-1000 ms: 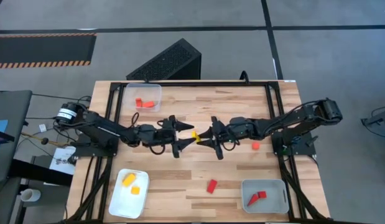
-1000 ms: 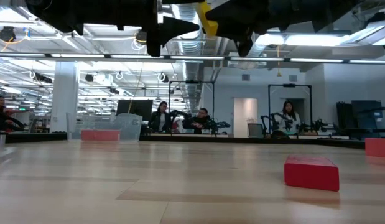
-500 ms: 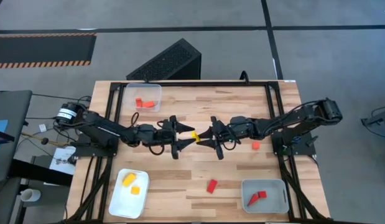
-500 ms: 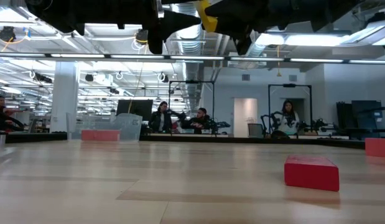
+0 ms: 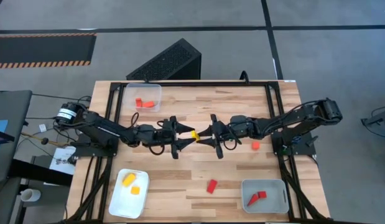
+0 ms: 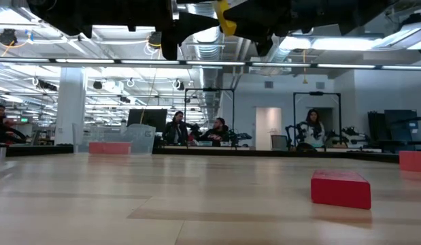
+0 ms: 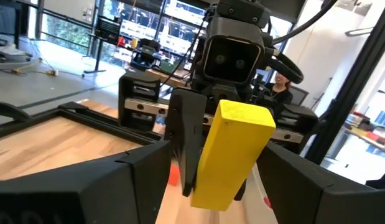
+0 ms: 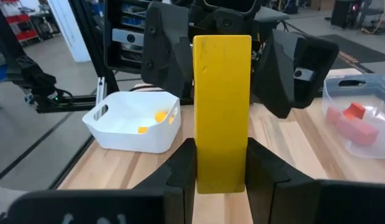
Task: Sort & place blocks by color
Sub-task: Put the yellow block into the white bin
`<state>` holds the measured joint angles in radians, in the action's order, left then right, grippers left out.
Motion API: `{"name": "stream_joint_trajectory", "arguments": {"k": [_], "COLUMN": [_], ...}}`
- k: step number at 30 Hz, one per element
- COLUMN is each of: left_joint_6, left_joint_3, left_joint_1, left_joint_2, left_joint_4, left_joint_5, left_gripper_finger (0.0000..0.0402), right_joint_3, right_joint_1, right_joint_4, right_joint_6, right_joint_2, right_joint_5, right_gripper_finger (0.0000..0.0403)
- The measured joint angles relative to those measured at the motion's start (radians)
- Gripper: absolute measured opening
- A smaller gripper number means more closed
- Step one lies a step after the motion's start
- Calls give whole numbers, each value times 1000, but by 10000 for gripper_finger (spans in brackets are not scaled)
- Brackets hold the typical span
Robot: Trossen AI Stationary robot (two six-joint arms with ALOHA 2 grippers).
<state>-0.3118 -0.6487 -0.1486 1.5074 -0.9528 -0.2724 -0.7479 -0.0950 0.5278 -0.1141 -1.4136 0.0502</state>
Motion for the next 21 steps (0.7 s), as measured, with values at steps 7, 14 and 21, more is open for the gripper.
{"name": "stream_joint_trajectory", "arguments": {"k": [7, 14, 21], "left_joint_6": [17, 22, 82], "left_joint_3": [1, 2, 2], "left_joint_1": [0, 0, -12], "left_joint_2": [-1, 0, 0], "left_joint_4": [31, 31, 12], "left_joint_5": [-38, -51, -50], "left_gripper_finger": [268, 308, 320], "right_joint_3": [1, 0, 0], "right_joint_1": [0, -17, -27], "right_joint_4": [-33, -53, -36], "right_joint_6": [8, -16, -17], "right_joint_2": [0, 0, 0], "right_joint_5": [-9, -32, -27], "right_gripper_finger": [108, 108, 108]}}
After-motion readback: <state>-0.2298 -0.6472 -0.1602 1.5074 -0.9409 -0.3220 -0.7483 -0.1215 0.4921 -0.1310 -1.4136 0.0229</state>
